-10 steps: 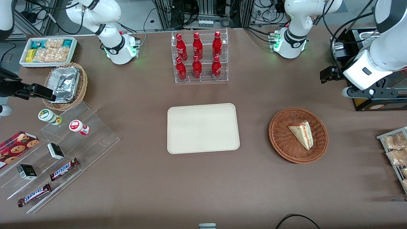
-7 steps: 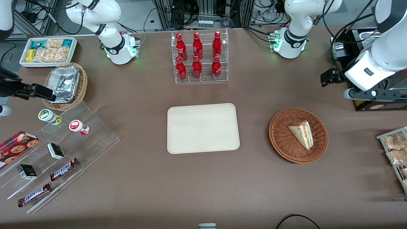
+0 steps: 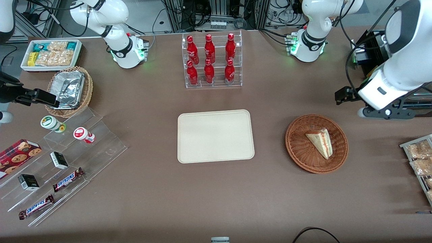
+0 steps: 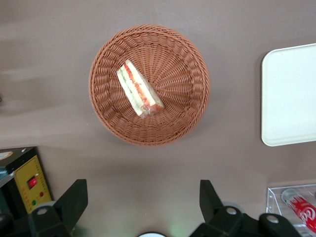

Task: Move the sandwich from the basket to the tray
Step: 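Move the left gripper over the wrapped sandwich in the wicker basket, then lower the open left gripper around the sandwich's upright edge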

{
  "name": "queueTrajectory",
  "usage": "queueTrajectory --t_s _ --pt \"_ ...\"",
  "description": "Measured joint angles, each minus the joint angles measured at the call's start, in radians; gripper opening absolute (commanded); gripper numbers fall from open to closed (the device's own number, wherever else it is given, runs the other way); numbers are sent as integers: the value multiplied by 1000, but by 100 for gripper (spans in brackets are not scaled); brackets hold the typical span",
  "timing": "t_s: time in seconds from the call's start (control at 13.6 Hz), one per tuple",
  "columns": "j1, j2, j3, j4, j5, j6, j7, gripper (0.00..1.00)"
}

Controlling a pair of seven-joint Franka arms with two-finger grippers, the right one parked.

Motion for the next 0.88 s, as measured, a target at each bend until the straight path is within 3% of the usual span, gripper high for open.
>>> queueTrajectory --t_s 0.88 --pt "26 53 18 -368 0 511 2 100"
